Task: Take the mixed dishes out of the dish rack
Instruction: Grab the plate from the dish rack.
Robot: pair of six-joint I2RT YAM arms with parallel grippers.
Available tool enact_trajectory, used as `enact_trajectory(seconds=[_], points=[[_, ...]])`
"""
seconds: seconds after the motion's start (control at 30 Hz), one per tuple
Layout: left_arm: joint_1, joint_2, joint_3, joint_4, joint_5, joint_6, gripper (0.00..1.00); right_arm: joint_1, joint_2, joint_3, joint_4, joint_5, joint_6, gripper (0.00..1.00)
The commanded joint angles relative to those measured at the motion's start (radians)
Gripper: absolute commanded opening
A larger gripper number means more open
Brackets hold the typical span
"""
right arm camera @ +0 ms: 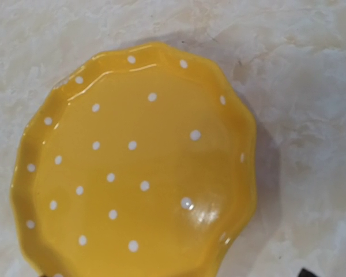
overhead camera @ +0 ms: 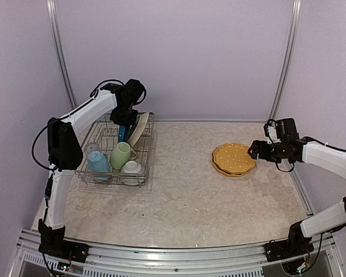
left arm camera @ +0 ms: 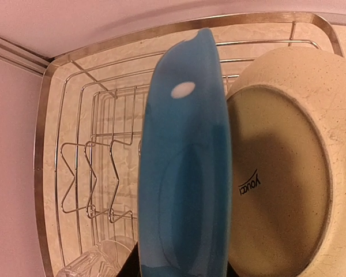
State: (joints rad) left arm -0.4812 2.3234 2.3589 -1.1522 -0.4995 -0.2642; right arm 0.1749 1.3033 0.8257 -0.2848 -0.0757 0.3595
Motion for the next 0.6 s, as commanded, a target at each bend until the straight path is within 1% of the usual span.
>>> enact_trajectory(seconds=[0.0,0.07,0.13,0.3,0.57], points=[[0.002,0.022,0.032,0.005,0.009,0.027,0.14,0.010,-0.010,0.013,0.008,-0.008,0.010,0.90],[-0.004,0.016,0.033,-0.002,-0.016,0.032,0.11,0.012,-0.012,0.010,0.012,-0.010,0.013,0.90],[-0.012,0.004,0.035,-0.011,-0.057,0.038,0.05,0.013,-0.016,0.004,0.020,-0.015,0.016,0.90],[-0.026,-0.032,0.037,-0.026,-0.143,0.048,0.00,0.014,-0.011,0.006,0.028,-0.016,0.016,0.90],[-0.048,-0.082,0.037,-0.042,-0.238,0.073,0.00,0.022,-0.005,0.004,0.038,-0.018,0.019,0.90]])
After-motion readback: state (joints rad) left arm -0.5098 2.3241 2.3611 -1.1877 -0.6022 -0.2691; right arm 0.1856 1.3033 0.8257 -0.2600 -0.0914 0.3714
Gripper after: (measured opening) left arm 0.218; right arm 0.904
